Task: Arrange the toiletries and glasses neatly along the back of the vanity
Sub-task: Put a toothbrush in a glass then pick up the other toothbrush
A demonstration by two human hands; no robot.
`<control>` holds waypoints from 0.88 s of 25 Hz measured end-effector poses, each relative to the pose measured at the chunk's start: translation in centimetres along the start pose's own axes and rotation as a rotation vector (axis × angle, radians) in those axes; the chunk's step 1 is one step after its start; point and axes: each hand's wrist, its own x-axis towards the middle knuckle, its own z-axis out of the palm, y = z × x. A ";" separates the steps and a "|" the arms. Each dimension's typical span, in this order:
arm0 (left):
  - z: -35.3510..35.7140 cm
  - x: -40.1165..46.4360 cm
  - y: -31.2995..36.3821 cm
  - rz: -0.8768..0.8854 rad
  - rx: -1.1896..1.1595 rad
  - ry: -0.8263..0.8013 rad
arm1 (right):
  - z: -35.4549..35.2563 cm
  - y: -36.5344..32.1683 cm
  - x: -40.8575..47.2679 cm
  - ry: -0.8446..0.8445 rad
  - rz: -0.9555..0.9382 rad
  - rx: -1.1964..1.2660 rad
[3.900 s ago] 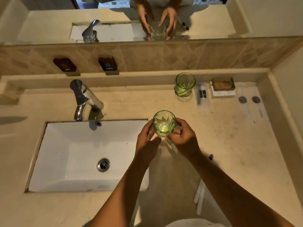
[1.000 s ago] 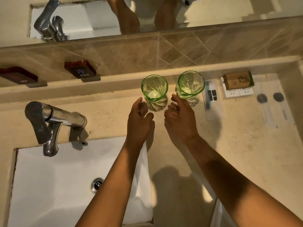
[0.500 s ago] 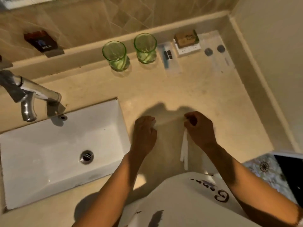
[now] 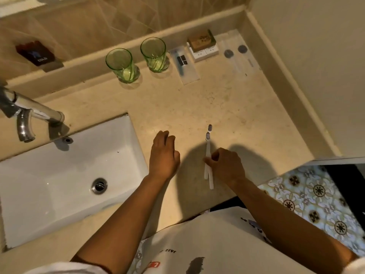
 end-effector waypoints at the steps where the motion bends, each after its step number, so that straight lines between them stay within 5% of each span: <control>1: 0.0 -0.2 0.0 0.017 0.009 0.006 | 0.0 0.0 0.3 -0.008 -0.007 0.006; 10: -1.6 2.9 0.3 -0.164 0.181 0.164 | -3.7 -2.2 5.0 -0.028 -0.240 0.168; 13: -2.5 6.4 -0.5 -0.245 0.248 0.235 | -6.5 -6.3 8.7 0.064 -0.481 0.167; 16: -2.8 10.7 -1.6 -0.358 0.257 0.245 | -9.5 -11.7 12.8 -0.093 -0.438 0.487; 22: -1.4 12.9 -3.5 -0.381 0.222 0.391 | -13.9 -20.8 19.7 -0.054 -0.607 0.696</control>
